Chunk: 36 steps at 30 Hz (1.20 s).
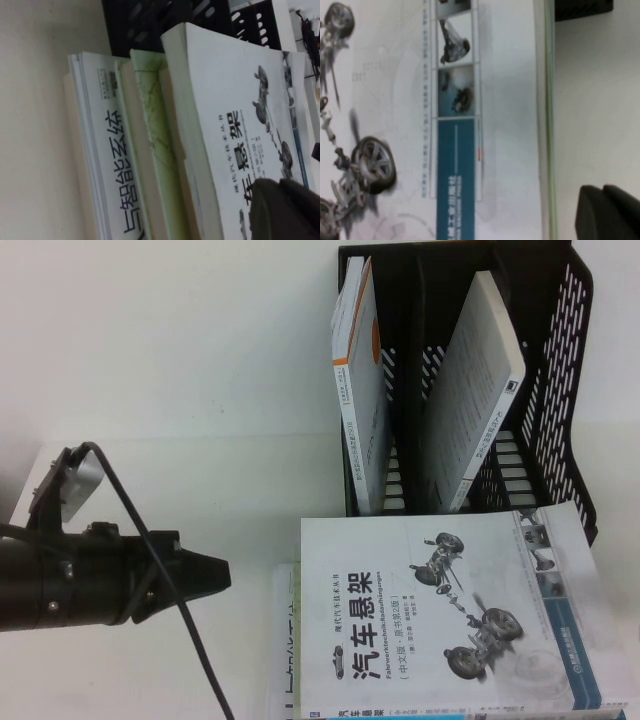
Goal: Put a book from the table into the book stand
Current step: Push book with right arm
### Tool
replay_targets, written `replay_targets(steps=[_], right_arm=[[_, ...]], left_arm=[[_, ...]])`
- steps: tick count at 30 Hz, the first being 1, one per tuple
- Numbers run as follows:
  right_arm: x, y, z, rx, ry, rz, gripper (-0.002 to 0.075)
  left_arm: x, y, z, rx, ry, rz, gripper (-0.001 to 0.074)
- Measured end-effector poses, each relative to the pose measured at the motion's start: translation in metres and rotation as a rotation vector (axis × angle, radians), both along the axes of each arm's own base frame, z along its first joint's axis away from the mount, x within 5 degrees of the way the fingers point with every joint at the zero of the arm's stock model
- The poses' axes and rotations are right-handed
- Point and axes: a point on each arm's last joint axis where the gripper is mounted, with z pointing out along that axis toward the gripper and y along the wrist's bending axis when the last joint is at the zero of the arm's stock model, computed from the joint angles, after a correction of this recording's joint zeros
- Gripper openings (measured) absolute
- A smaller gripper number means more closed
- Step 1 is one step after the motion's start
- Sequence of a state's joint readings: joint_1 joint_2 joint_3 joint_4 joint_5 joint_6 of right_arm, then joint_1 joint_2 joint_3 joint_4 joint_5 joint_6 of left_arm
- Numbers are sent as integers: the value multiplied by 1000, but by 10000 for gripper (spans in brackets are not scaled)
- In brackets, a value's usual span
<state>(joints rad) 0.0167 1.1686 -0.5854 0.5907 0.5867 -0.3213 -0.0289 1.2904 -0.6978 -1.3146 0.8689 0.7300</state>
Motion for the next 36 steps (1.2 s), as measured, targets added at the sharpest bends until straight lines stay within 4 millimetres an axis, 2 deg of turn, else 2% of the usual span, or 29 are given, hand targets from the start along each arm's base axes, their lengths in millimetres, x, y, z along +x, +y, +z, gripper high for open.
replay_targets(steps=[12, 25, 31, 33, 36], right_arm=[[11, 3, -12, 33, 39, 18, 6], [29, 10, -4, 85, 27, 71, 6], [31, 33, -9, 88, 36, 147, 6], [32, 42, -10, 86, 32, 172, 6], [36, 51, -12, 87, 32, 193, 6]], left_arm=[[5, 0, -1, -15, -34, 17, -2], [7, 0, 1, -30, -27, 45, -2], [8, 1, 1, -44, -17, 63, 0], [9, 1, 2, -53, -17, 71, 23], [9, 1, 2, -57, -17, 75, 118]])
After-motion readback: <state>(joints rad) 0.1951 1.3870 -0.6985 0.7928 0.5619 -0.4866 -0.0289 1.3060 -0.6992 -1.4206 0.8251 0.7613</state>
